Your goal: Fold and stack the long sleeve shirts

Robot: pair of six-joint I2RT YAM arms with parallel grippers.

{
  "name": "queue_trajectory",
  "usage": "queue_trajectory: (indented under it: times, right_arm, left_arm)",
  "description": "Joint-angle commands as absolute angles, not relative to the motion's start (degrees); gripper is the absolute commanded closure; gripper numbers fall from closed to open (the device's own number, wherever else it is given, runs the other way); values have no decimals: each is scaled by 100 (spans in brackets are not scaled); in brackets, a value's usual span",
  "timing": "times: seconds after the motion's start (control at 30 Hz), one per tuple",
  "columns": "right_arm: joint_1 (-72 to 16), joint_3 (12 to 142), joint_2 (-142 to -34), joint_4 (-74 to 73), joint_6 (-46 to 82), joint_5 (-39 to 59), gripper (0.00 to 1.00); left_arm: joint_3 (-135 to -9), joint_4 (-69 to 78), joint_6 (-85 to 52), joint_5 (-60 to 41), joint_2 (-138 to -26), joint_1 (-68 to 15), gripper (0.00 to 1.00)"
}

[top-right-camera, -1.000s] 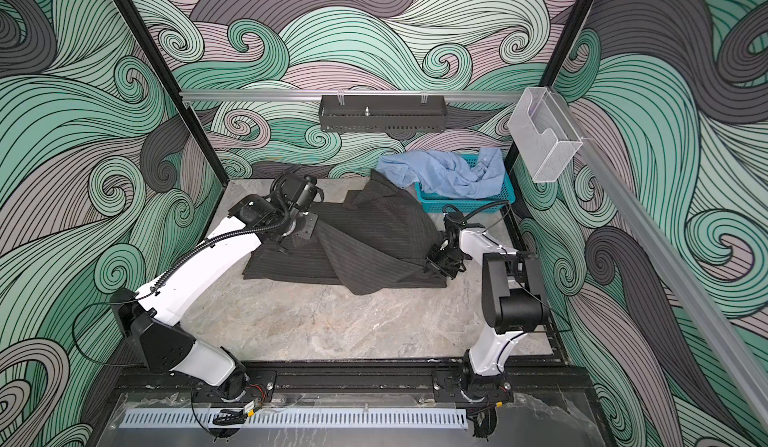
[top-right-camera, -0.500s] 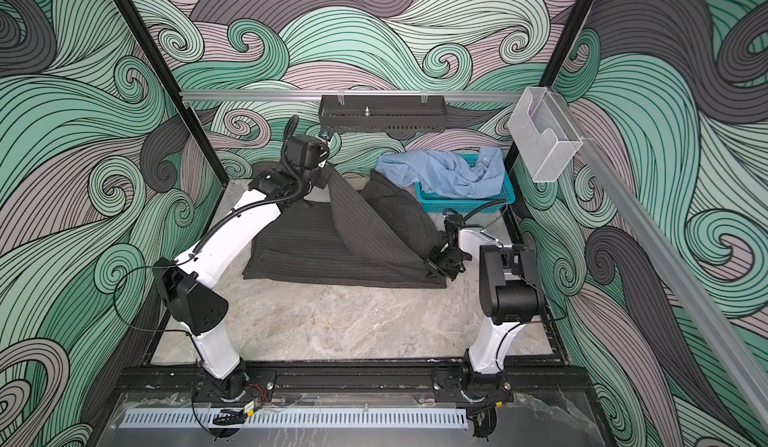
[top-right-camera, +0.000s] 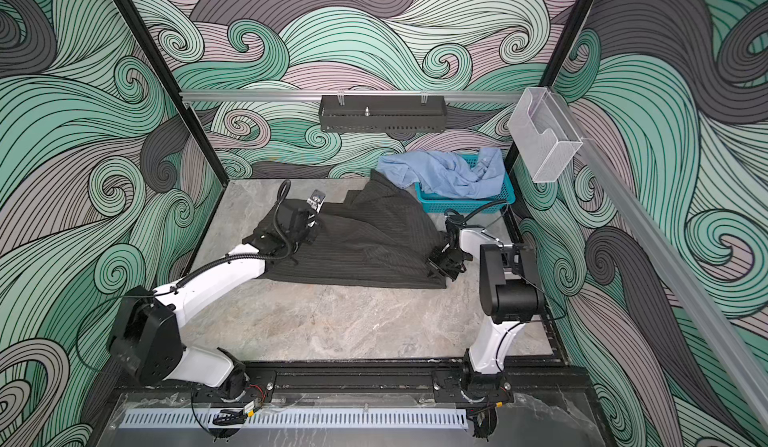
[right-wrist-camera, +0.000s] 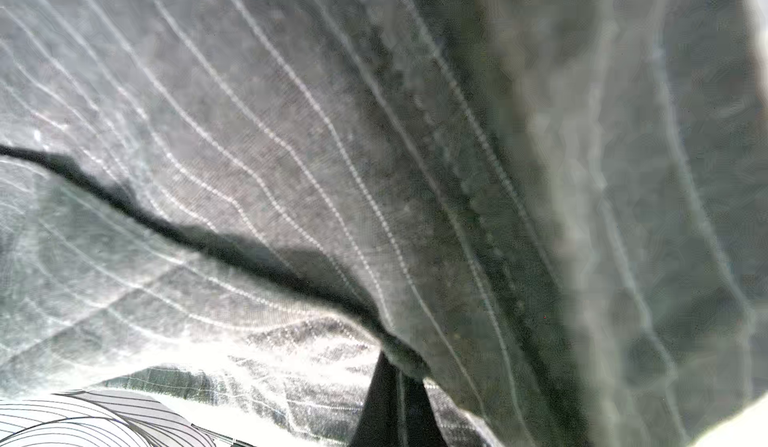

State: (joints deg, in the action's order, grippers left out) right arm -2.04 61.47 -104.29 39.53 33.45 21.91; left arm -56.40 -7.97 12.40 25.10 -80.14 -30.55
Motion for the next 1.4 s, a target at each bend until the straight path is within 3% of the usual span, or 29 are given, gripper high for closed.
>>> queue_trajectory:
  times: [0.0, 0.3, 0.47, 0.6, 0.7, 0.8, 0.93, 1.03, 1.17, 1.37]
  right_arm:
    - [-150, 6073, -10446, 3948, 3376, 2162, 95]
    - [-161, 5986, -10177, 3987, 3384, 2265, 95]
    - [-283, 6140, -9783, 4248, 3303, 2301, 88]
    - [-384, 6364, -9524, 4512, 3266, 2240, 81]
    - [-448, 6504, -9422, 4592, 3301, 2224, 80]
    - [-507, 6606, -9421, 4589, 3352, 2246, 79]
    - [-704, 6798, -9446, 4550, 3404, 2303, 79]
    - [-1274, 7235, -9446, 4548, 3160, 2196, 74]
    - [-2536, 8029, -9717, 4522, 2521, 1676, 58]
    - [-4093, 8813, -10654, 3745, 2021, 1283, 44]
  left_arm:
    - [-5164, -667, 740, 2371, -7177, -3095, 100]
    - [-3694, -1368, 412, 1436, -5392, -3120, 98]
    - [-3700, -2168, 52, 1342, -5106, -3130, 60]
    - [-4103, -2817, -773, 1639, -5000, -3120, 43]
    - [-4808, -3910, -2691, 2043, -5375, -3054, 48]
    - [-5219, -4696, -4594, 1328, -6055, -3015, 56]
    - [-4836, -4284, -6098, 438, -6536, -2964, 51]
    - [-4143, -3531, -6647, 369, -6378, -2820, 44]
    - [-3575, -3281, -6659, 597, -5622, -2484, 31]
    - [-3480, -3964, -6254, 330, -4642, -1528, 28]
